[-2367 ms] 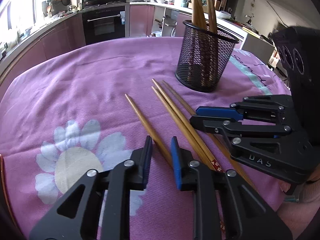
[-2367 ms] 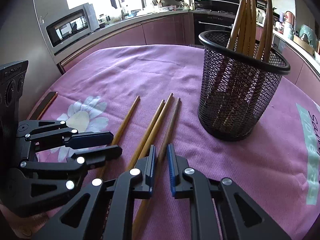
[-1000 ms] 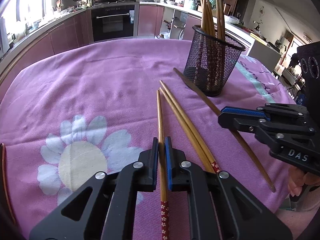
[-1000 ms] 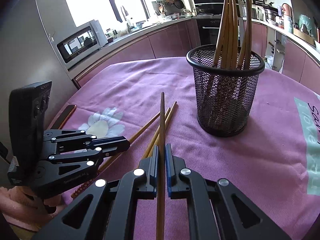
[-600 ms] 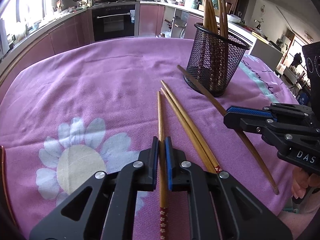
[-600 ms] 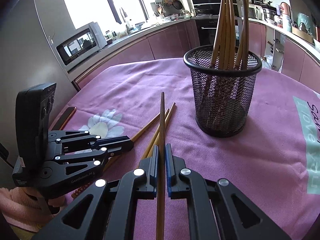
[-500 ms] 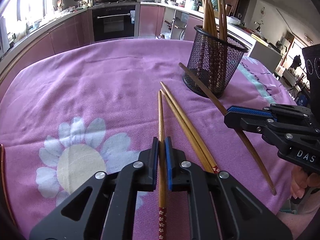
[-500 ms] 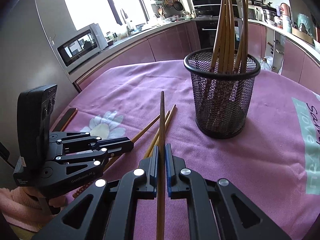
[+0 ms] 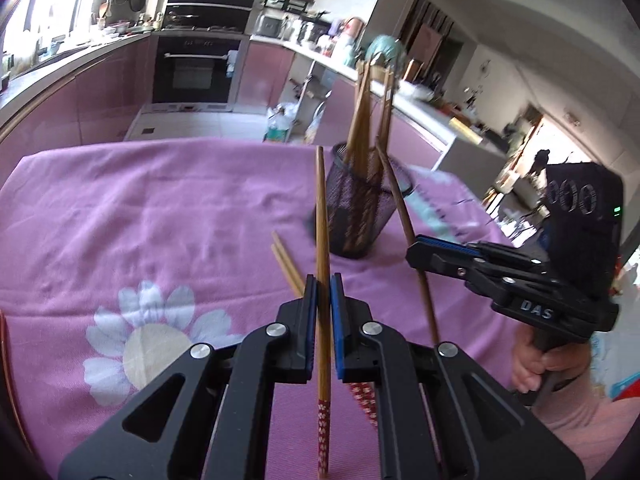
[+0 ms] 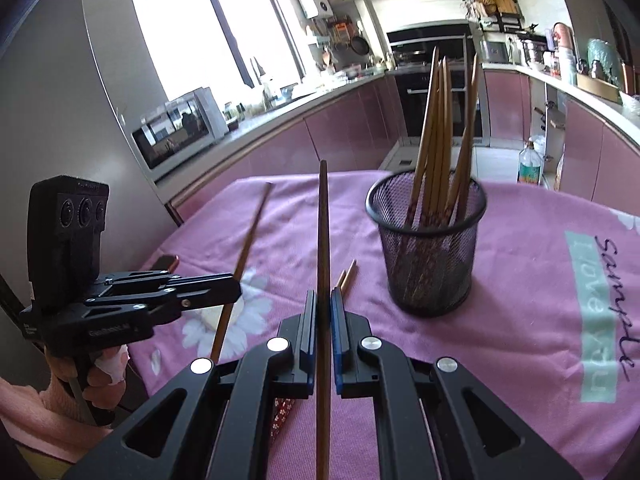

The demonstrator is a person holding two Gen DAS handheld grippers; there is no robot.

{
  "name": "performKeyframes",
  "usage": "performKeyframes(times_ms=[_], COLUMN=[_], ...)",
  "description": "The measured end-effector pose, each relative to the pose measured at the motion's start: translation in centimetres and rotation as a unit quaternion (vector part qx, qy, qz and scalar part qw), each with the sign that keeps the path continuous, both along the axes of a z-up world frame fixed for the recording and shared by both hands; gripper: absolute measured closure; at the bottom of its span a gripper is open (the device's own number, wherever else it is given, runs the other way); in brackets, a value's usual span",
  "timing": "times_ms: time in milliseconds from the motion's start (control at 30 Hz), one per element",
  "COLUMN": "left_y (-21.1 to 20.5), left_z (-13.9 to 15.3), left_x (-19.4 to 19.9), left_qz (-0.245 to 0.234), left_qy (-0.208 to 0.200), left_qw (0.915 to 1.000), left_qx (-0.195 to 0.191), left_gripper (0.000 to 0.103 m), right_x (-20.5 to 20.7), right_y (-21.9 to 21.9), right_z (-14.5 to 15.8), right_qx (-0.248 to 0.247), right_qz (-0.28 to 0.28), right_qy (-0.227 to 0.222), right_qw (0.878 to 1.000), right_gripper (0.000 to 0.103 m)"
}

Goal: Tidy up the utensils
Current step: 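Lift the chopsticks with both grippers and carry them above the mesh cup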

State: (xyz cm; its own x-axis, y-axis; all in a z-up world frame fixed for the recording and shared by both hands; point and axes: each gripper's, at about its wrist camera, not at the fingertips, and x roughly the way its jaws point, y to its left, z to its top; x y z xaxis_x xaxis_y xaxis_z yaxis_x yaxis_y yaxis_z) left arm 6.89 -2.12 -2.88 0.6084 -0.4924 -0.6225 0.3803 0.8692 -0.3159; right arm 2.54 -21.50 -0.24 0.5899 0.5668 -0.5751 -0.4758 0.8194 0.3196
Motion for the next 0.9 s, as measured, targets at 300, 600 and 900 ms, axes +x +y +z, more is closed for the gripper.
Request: performKeyframes(times_ms=[300,600,900], left_y=[0.0,0.2,-1.3], left_z=[3.5,6.8,9.6], left_x=[-1.1,-1.3,0.4], left_qz=[-0.016,-0.017,-0.019], left_qy=[-0.039,-0.076,-0.109], left_qw=[0.9987,0.9957,0.9927], left_qx=[-0.029,-0.05,-0.049], left_gripper=[0.095,0.095,0.095], right_x=[0.0,0.5,0.6], right_y=[-2.6,-3.5,-4.2], right_z=[2.5,4.7,7.1], right_qx=[0.027,0.033,0.03], right_qz=[-0.023,-0.033,-0.042], right_qy=[-0.037,-0.07,-0.103], right_qw=[0.999,0.996,0.993], right_gripper=[0.097,0.097,0.097])
